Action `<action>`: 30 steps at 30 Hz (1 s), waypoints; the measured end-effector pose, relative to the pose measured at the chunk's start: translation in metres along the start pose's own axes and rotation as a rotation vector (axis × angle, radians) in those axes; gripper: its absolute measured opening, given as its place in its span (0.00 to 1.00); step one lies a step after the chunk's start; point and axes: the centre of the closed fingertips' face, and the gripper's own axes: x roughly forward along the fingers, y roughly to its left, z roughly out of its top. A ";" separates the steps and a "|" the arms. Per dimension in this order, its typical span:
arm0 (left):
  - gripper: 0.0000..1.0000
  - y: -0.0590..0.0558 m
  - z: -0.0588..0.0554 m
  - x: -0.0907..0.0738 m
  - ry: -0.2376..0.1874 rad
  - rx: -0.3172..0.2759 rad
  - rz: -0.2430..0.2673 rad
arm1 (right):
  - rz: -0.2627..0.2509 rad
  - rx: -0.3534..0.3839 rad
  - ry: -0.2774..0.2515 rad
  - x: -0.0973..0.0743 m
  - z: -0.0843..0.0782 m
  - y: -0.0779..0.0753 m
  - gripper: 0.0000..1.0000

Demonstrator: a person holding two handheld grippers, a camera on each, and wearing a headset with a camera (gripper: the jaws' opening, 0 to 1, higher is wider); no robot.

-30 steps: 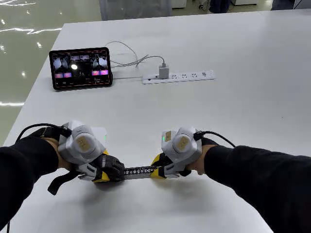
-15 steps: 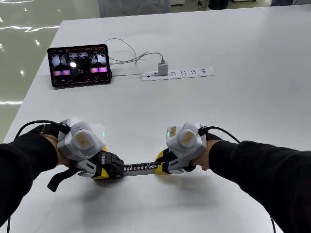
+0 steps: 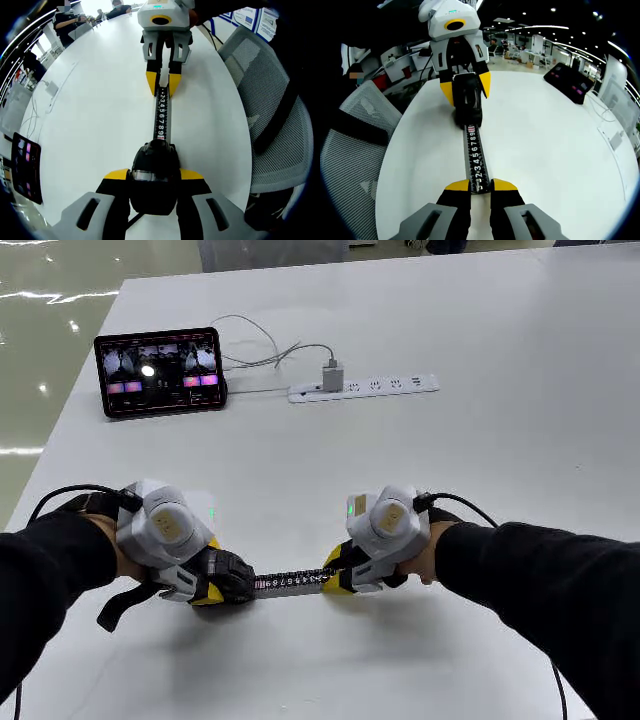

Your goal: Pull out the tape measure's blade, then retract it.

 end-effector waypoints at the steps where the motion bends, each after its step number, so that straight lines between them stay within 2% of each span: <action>1: 0.29 0.000 0.000 0.000 0.000 0.000 0.000 | 0.000 -0.001 0.001 0.000 0.000 0.000 0.10; 30: 0.29 -0.001 0.001 -0.001 0.000 -0.004 0.002 | -0.005 0.012 0.000 -0.014 -0.014 -0.002 0.10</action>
